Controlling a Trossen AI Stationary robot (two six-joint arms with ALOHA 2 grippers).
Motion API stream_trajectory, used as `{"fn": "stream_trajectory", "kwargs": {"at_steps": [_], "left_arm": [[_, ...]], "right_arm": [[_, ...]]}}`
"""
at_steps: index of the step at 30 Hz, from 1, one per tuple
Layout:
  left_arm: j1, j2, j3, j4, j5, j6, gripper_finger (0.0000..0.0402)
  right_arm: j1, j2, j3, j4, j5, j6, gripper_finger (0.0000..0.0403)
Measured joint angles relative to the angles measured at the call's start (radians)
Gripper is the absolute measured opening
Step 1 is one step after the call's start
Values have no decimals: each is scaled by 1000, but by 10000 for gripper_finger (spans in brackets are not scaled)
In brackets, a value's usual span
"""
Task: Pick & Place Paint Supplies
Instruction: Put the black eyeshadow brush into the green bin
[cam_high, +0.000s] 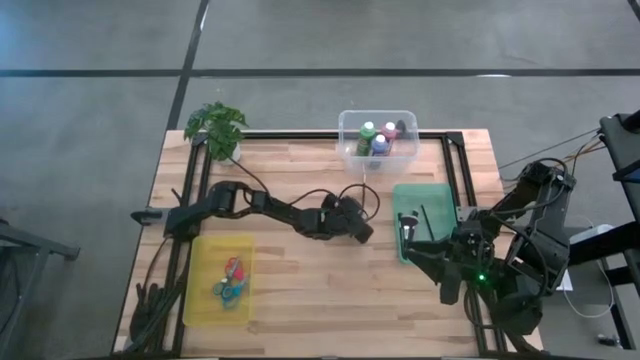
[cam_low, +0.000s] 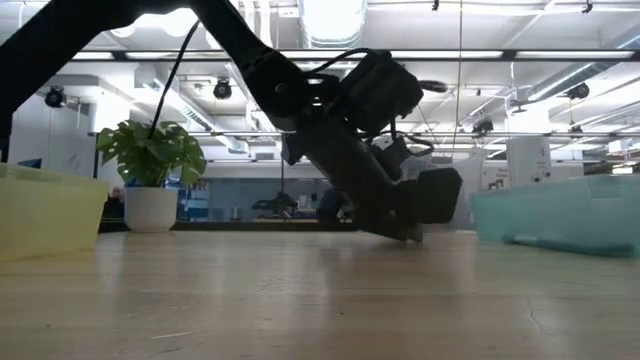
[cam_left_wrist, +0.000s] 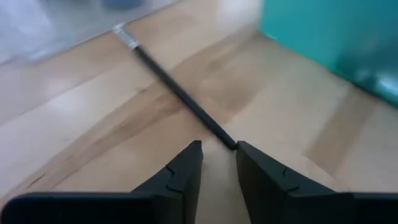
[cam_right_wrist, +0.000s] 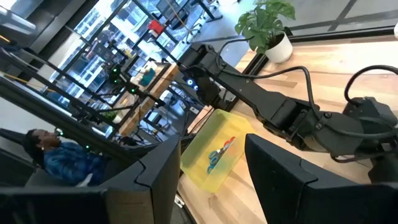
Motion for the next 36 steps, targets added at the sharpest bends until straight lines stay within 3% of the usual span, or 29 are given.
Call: {"fn": "stream_trajectory", "kwargs": {"at_steps": [3, 8, 15, 24, 36], "left_arm": [[7, -3, -4, -32, -7, -99, 88], [11, -5, -12, -35, 16, -158, 13], [-47, -33, -15, -90, 51, -152, 3], [-176, -165, -38, -255, 112, -83, 1], [-244, -415, -151, -29, 112, 132, 0]], "right_arm": [[0, 0, 0, 0, 0, 3, 178], [0, 0, 0, 6, 0, 5, 178], [0, 0, 0, 12, 3, 5, 178], [0, 0, 0, 36, 21, -45, 178], [0, 0, 0, 45, 39, -84, 178]]}}
